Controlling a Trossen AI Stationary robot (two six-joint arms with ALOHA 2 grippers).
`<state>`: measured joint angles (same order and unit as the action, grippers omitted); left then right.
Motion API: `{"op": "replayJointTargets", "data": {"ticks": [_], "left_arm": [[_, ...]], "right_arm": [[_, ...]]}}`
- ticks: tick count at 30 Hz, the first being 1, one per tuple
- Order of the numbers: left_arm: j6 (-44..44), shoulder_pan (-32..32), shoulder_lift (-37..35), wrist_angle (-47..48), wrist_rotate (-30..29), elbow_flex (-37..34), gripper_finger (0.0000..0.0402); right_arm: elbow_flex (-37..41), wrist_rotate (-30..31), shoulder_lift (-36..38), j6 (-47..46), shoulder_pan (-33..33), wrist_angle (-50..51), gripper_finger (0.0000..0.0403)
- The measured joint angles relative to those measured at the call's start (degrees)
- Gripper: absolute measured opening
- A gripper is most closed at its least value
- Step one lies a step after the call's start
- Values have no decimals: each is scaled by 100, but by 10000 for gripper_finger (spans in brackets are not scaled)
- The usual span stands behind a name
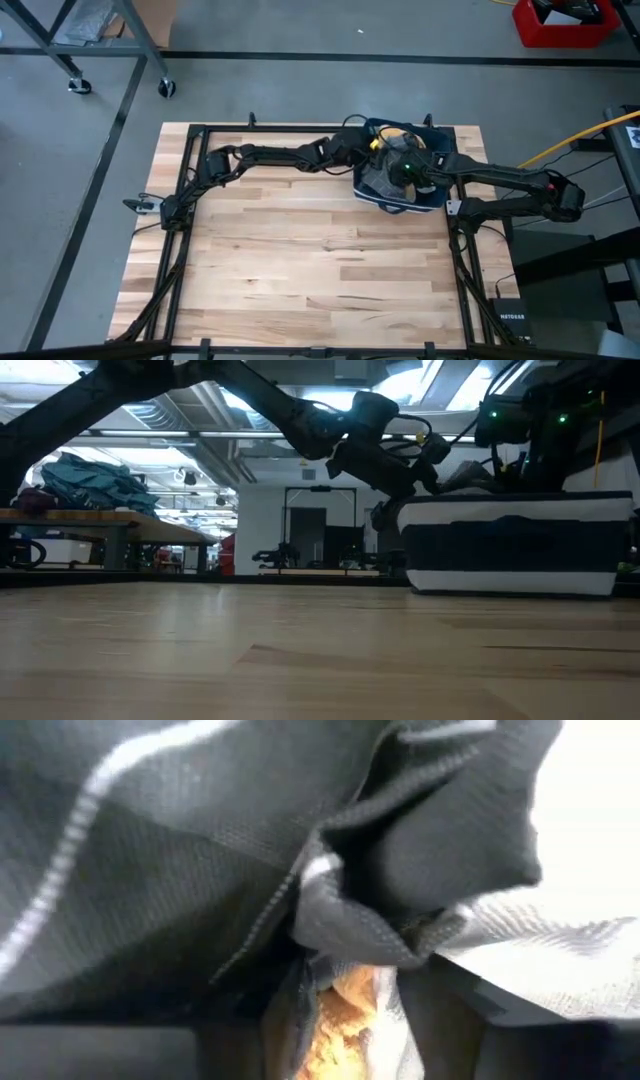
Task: Fold towel
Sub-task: Put the stacked and folded towels into the blue laundry bin
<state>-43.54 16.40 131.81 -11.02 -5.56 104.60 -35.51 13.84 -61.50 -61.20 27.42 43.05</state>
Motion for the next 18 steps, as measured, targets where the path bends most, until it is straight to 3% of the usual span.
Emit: {"op": "replayJointTargets", "data": {"ticks": [8,14,18], "left_arm": [[110,55,-5,106,-11,-2,113],[613,59,-22,467,277,0,113],[957,59,-22,641,347,0,114]], "right_arm": [[-7,-336,26,151,2,48,222],[-341,-445,182,156,-4,168,229],[-751,-212,472,196,-7,219,229]]}}
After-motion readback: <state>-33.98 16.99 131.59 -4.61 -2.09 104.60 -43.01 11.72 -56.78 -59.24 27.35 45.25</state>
